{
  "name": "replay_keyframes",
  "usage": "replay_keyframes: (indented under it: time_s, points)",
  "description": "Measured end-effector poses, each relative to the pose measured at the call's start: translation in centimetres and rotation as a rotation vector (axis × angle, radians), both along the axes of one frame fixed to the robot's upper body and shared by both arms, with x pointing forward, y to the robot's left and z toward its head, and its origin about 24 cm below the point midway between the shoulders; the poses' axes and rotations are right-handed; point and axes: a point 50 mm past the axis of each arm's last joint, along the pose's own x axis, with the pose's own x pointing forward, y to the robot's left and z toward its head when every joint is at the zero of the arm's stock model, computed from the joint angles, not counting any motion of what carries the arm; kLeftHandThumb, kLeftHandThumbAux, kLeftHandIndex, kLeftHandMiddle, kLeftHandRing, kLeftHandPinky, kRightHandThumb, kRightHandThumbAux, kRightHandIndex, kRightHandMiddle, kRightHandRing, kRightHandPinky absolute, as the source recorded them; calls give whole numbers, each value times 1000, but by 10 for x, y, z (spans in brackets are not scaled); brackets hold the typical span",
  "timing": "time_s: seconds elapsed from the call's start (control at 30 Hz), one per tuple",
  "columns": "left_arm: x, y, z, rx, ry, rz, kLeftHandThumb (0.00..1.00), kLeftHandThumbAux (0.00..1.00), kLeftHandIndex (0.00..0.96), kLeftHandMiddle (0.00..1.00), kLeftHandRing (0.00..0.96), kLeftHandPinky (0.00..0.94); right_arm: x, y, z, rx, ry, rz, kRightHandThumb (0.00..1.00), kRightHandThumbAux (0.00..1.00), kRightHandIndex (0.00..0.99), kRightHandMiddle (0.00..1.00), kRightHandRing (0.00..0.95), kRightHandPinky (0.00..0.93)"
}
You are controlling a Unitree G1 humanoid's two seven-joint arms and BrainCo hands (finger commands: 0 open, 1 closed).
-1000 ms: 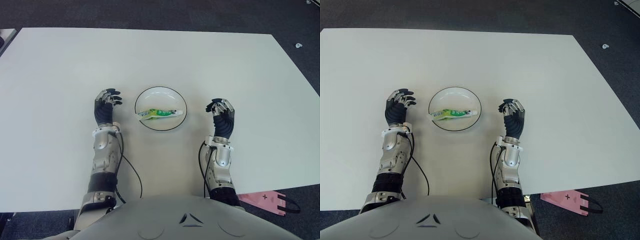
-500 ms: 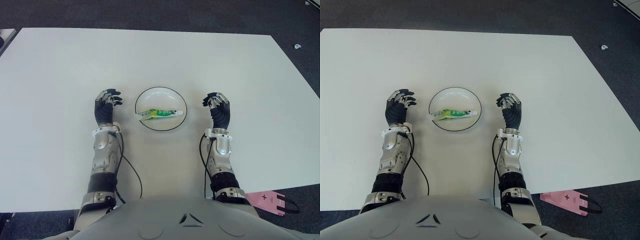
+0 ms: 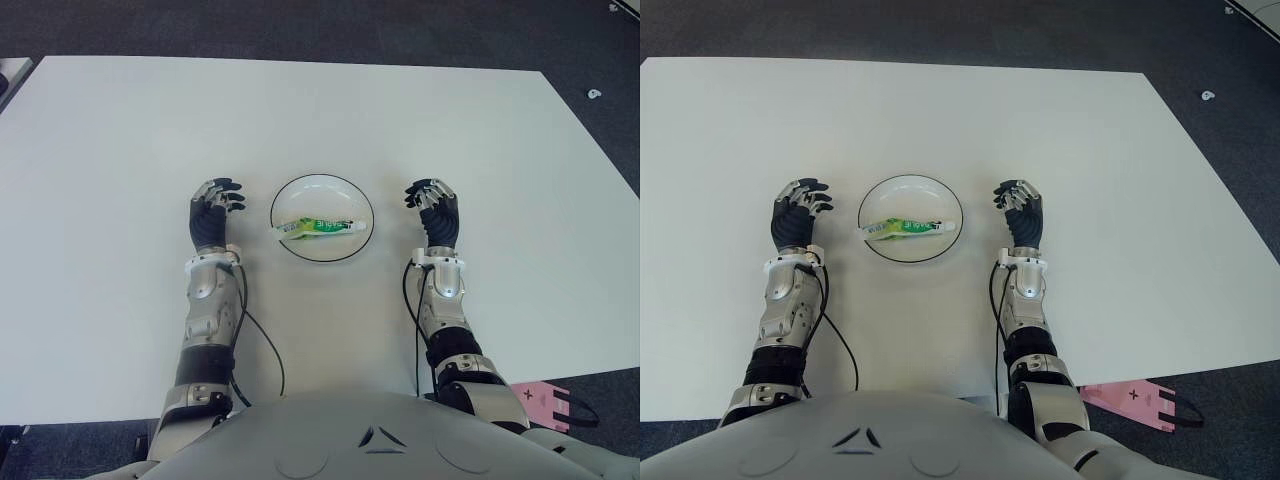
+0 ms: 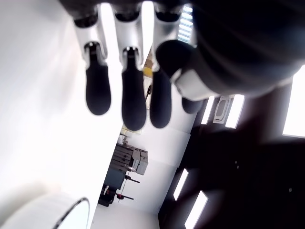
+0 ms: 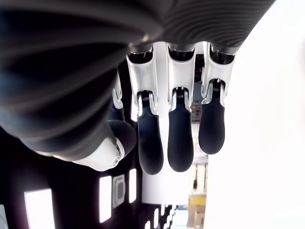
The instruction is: Put the toothpaste on the table into the plate.
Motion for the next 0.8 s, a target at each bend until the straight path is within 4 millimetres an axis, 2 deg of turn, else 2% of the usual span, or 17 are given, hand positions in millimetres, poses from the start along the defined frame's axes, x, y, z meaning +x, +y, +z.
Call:
replay_keyframes:
  time_s: [0.4,0.8]
  points:
    - [0,0,0,6,0,-4,838,677,425,477,570,558,4,0,0,-22,15,28,712,729,430,502,494,486]
    - [1,-1,0,9,4,-8,837,679,416,482,575,553,6,0,-3,-73,53,58,709,731,429,495,494,505]
